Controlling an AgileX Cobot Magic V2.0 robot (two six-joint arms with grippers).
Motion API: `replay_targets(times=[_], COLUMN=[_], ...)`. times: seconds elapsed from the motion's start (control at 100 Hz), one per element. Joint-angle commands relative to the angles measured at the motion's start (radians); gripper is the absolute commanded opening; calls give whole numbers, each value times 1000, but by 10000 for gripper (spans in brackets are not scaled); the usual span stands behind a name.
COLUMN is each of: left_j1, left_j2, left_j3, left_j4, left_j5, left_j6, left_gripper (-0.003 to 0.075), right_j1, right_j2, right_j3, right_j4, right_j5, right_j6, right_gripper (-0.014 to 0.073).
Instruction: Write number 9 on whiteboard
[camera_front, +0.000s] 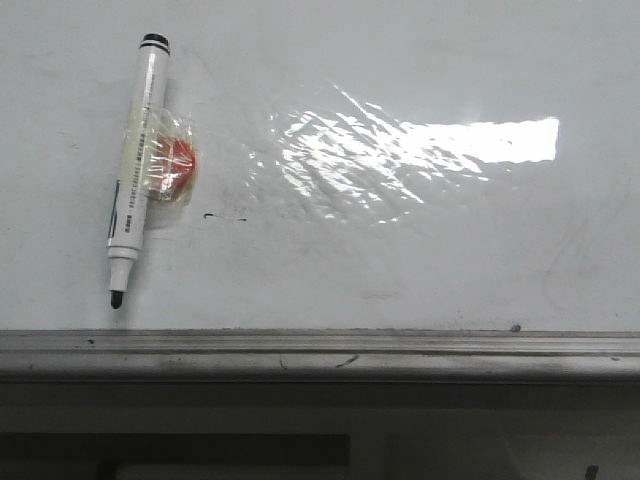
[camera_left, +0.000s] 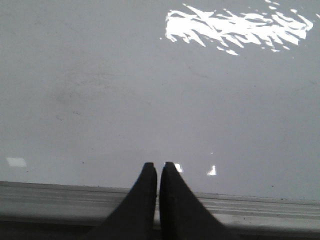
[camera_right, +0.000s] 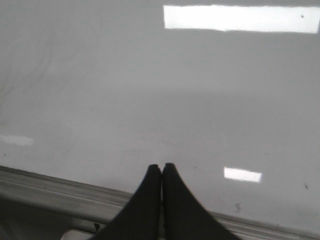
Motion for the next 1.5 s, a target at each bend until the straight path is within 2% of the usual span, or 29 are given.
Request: replay_targets(times=[0.0, 1.3, 1.39, 1.49], left_j1=[0, 0, 0, 0], left_j2=[-28, -28, -28, -28], left_j3=[21, 21, 21, 21], left_j4=[-5, -5, -132, -519], left_j5=[-56, -71, -112, -130], left_j6=[-6, -6, -6, -6], left_gripper=[-20, -20, -20, -20], right_j1=[1, 1, 1, 1], right_j2=[-16, -16, -16, -16], right_j3=[25, 25, 25, 25], right_j4=[-10, -25, 3, 127], right_j5=[-51, -77, -189, -362], right_j6=[-9, -9, -9, 10], right_gripper=[-61, -61, -61, -61])
